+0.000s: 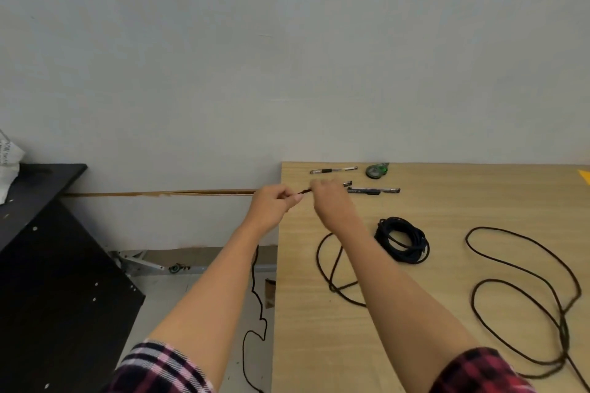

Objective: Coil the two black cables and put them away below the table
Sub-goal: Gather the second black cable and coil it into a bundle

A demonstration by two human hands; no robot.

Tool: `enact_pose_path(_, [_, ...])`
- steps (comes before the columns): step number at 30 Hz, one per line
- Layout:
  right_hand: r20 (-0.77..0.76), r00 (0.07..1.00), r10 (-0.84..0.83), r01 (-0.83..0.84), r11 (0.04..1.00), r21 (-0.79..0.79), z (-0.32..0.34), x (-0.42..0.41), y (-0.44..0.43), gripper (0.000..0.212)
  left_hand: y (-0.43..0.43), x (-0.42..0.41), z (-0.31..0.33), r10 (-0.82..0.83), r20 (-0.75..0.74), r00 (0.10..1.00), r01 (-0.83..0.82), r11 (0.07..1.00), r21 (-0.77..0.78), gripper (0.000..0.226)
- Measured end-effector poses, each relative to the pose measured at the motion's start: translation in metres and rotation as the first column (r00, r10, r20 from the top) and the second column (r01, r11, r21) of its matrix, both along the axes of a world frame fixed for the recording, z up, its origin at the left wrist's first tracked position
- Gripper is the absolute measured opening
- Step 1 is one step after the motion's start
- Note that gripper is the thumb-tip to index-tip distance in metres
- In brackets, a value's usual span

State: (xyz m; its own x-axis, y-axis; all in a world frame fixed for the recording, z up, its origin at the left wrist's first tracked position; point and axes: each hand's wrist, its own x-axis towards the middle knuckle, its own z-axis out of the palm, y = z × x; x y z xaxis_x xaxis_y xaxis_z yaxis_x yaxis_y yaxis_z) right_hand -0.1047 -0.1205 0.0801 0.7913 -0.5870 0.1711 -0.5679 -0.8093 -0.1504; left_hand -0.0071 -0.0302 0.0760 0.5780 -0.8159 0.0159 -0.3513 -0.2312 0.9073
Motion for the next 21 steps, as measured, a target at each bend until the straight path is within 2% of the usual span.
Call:
enact_pose_path(2, [0.132,0.976,-0.176,0.165,0.982,0.086,0.007,-0.018,-0.023,0.032,0.009,0.003,-0.007,-0.033,0.051,0.998,0.031,0.999,0.039,0.02])
enact_pose_path(4, [0.275,0.839,-0.469,0.426,0.882,0.201,0.016,-0.043,-0.055,0.024,0.021,0.012,-0.019,-0.031,0.115,0.993,0.018,0.994,0.108,0.025])
enact_pose_path(5, [0.277,0.749,-0.602,0.556,0.798,0.232,0.02,-0.057,-0.07,0.021,0.029,0.015,-0.025,-0.018,0.134,0.991,-0.001,0.991,0.137,0.027])
enact_pose_path(7, [0.15,0.58,-0.8,0.765,0.599,0.237,0.024,-0.077,-0.09,0.021,0.039,0.02,-0.033,0.026,0.127,0.991,-0.047,0.985,0.166,0.029])
enact_pose_path(8, [0.047,0.534,-0.844,0.824,0.532,0.196,0.025,-0.078,-0.091,0.023,0.039,0.019,-0.034,0.06,0.117,0.991,-0.078,0.983,0.165,0.03])
enact_pose_path(9, [-0.047,0.521,-0.853,0.849,0.511,0.139,0.026,-0.075,-0.085,0.028,0.035,0.016,-0.033,0.092,0.113,0.989,-0.11,0.98,0.164,0.03])
enact_pose_path(10, [-0.098,0.549,-0.83,0.836,0.544,0.072,0.024,-0.068,-0.077,0.038,0.027,0.011,-0.03,0.121,0.116,0.986,-0.139,0.978,0.158,0.029])
enact_pose_path(11, [-0.103,0.632,-0.768,0.773,0.634,0.023,0.019,-0.057,-0.067,0.05,0.018,0.006,-0.025,0.137,0.122,0.983,-0.155,0.976,0.153,0.029])
enact_pose_path(12, [-0.093,0.754,-0.651,0.654,0.756,0.013,0.015,-0.045,-0.057,0.064,0.008,-0.001,-0.019,0.136,0.13,0.982,-0.154,0.977,0.146,0.028])
enact_pose_path(14, [-0.069,0.961,-0.268,0.271,0.962,0.043,0.008,-0.02,-0.031,0.086,-0.013,-0.015,-0.007,0.093,0.152,0.984,-0.115,0.983,0.145,0.023])
enact_pose_path(15, [-0.074,0.995,-0.063,0.069,0.994,0.085,0.007,-0.011,-0.016,0.089,-0.021,-0.019,-0.002,0.065,0.17,0.983,-0.092,0.983,0.156,0.02])
enact_pose_path(16, [-0.083,0.993,0.08,-0.068,0.988,0.138,0.006,-0.005,-0.005,0.086,-0.026,-0.023,0.002,0.045,0.186,0.981,-0.076,0.984,0.159,0.02])
enact_pose_path(17, [-0.09,0.985,0.144,-0.125,0.975,0.185,0.004,-0.003,-0.003,0.078,-0.028,-0.025,0.004,0.035,0.186,0.982,-0.064,0.986,0.151,0.023])
enact_pose_path(20, [-0.124,0.983,0.139,-0.111,0.972,0.208,0.004,-0.012,-0.017,0.038,-0.023,-0.022,0.003,0.001,0.05,0.999,-0.003,0.999,0.05,0.016])
enact_pose_path(21, [-0.123,0.985,0.121,-0.094,0.974,0.204,0.005,-0.016,-0.023,0.031,-0.021,-0.021,0.002,-0.011,0.006,1.0,0.011,1.0,0.01,0.014])
